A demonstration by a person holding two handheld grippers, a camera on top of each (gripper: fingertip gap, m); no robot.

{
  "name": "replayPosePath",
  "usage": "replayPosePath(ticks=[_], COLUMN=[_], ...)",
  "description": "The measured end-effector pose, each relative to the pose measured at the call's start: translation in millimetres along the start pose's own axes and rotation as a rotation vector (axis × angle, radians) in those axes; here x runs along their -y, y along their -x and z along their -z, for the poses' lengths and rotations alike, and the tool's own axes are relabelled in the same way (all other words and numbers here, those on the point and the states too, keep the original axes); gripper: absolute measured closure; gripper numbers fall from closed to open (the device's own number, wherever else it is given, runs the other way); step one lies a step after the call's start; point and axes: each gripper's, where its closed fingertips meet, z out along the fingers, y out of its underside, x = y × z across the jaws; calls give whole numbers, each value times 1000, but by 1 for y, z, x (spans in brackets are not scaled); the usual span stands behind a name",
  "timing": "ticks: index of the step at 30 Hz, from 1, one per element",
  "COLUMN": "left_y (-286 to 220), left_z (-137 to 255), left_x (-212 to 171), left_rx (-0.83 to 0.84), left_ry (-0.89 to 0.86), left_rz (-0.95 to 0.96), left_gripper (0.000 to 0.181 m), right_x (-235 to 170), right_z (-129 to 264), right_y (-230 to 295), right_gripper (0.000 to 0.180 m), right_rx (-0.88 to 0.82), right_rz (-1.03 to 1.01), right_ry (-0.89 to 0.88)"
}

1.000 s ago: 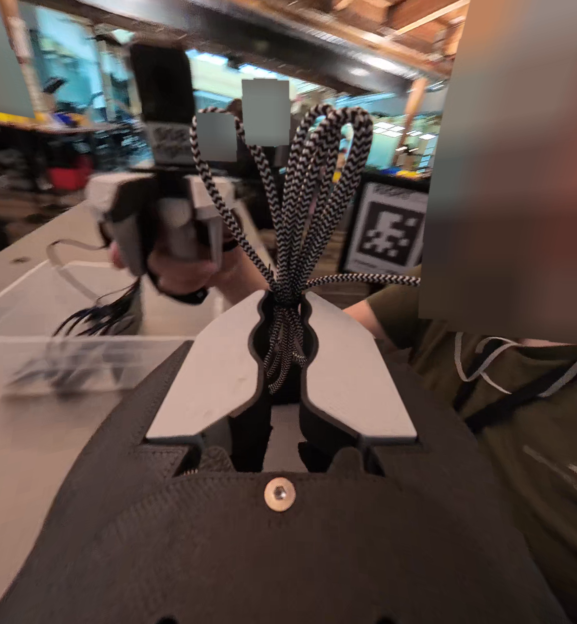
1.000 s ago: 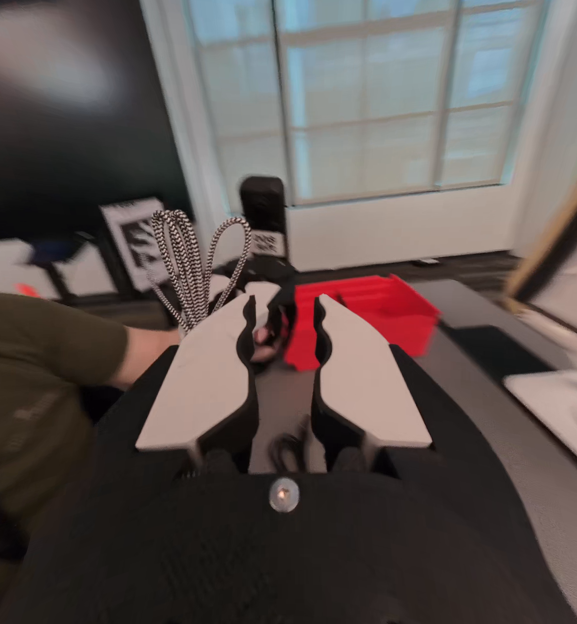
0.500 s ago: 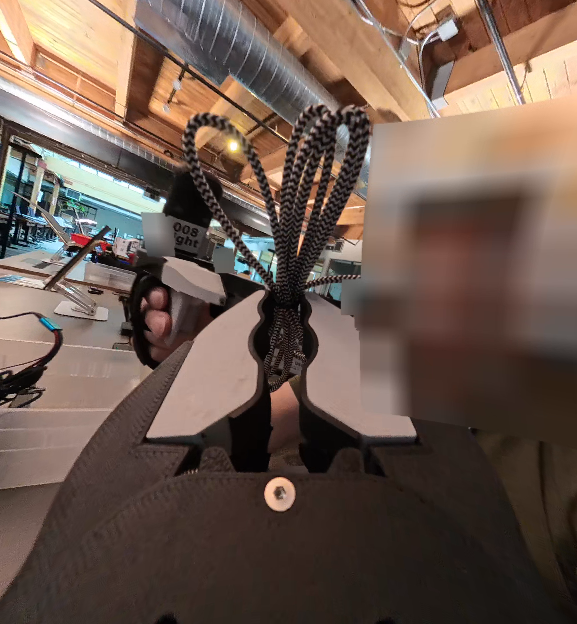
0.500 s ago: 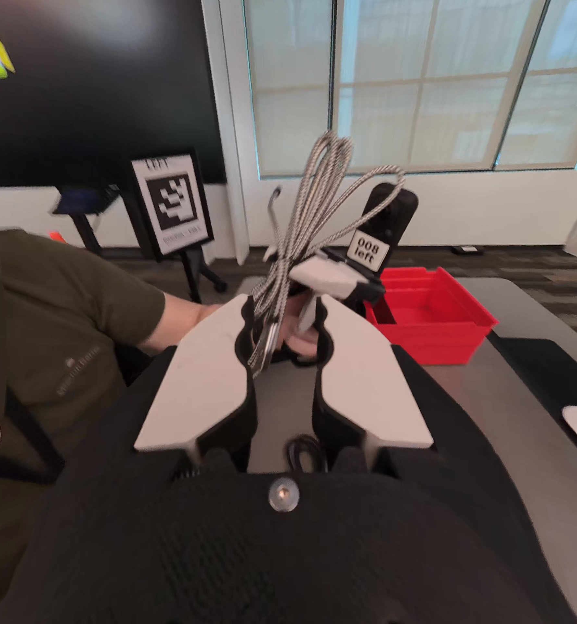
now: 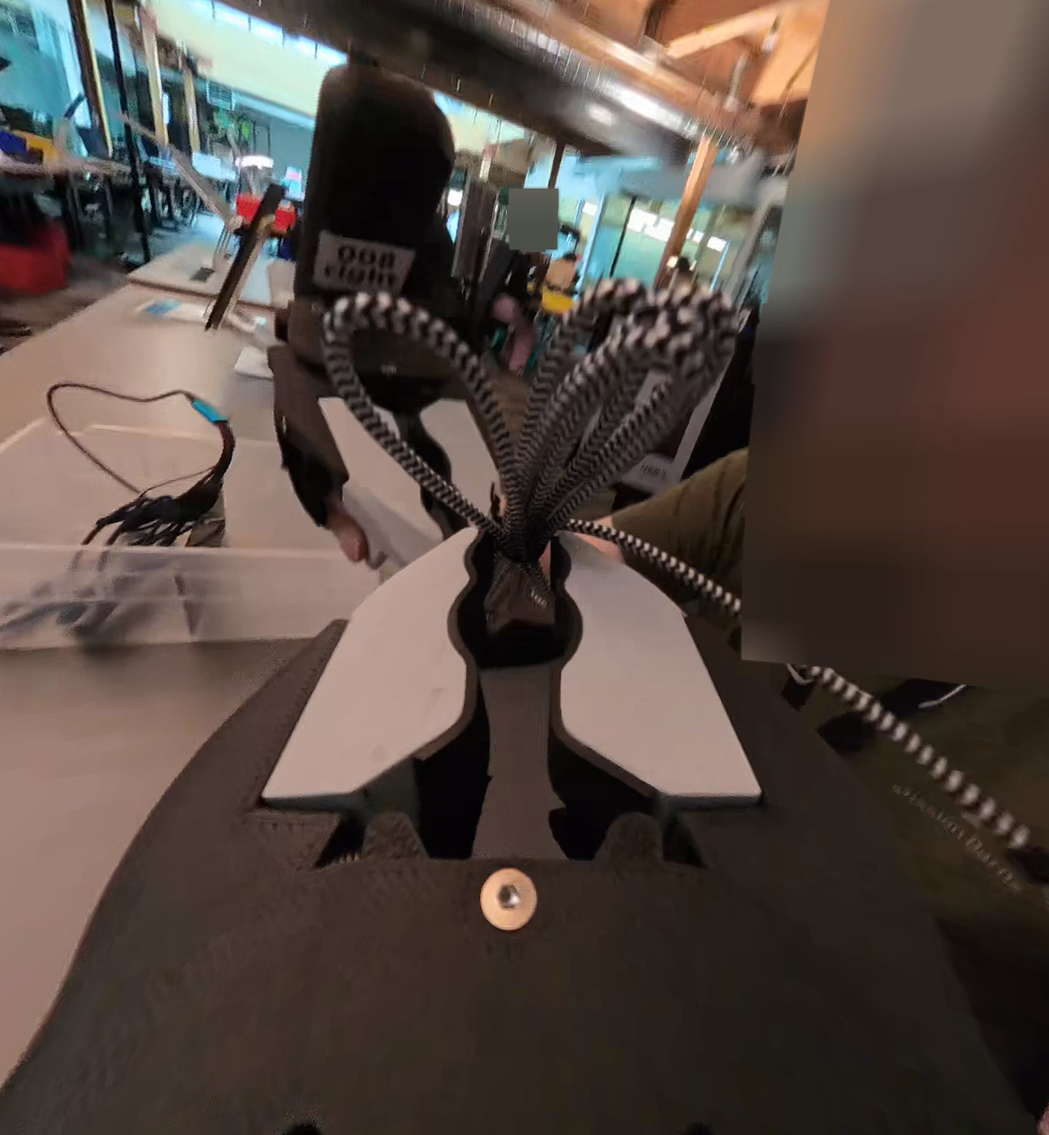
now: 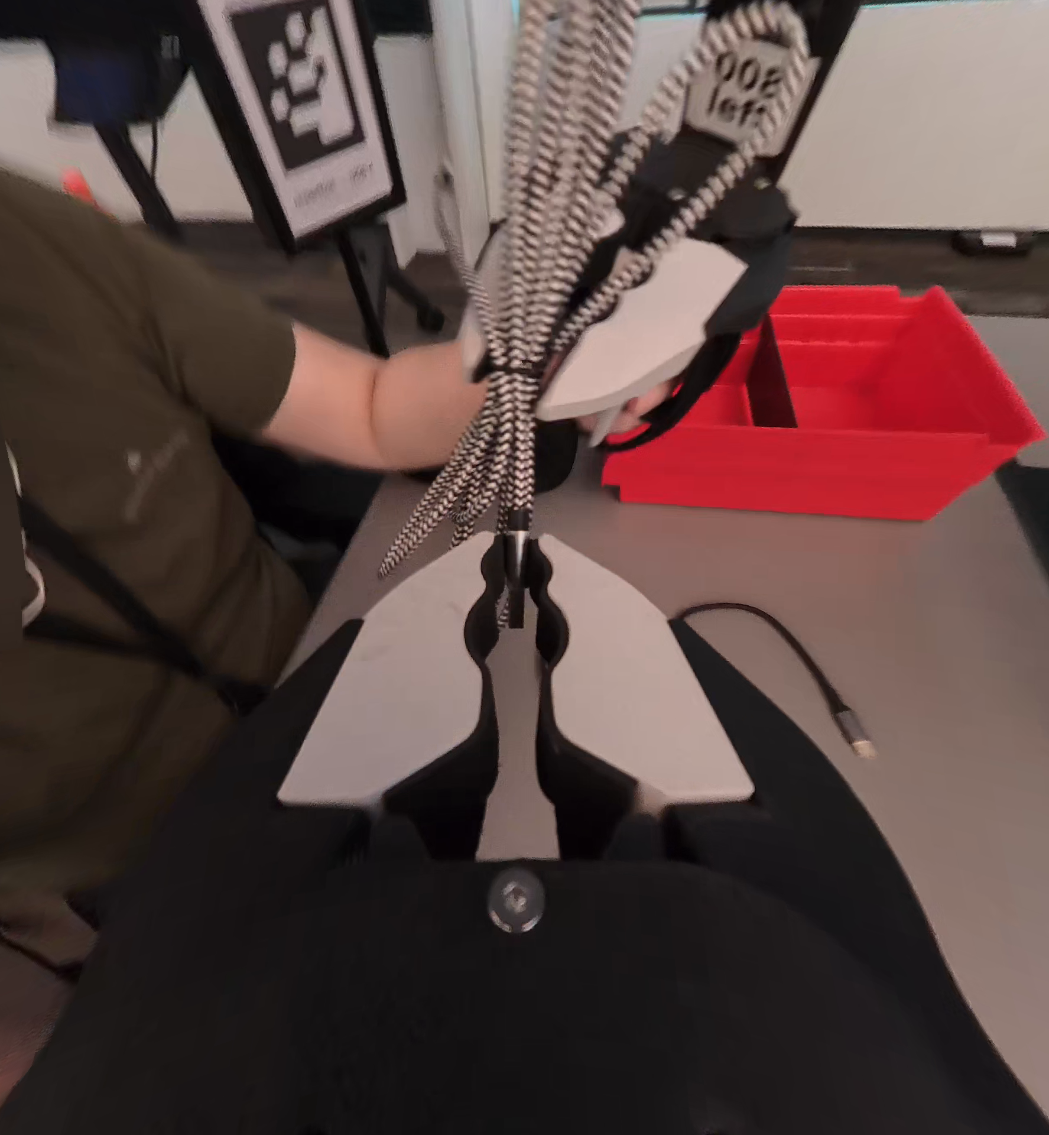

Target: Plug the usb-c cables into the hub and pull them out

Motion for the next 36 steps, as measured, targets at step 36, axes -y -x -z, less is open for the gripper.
replayPosePath(ticks=[36], left_y=[88], left_z=[-55], left_x=[-81], left_rx=[145], left_ry=[45], left_rz=[566], left_gripper=[158], right_x=[-7], right_z=[-42], right_y=[-21], right_gripper=[176], right_rx=[-457], right_rz=[548], right_ry=[315])
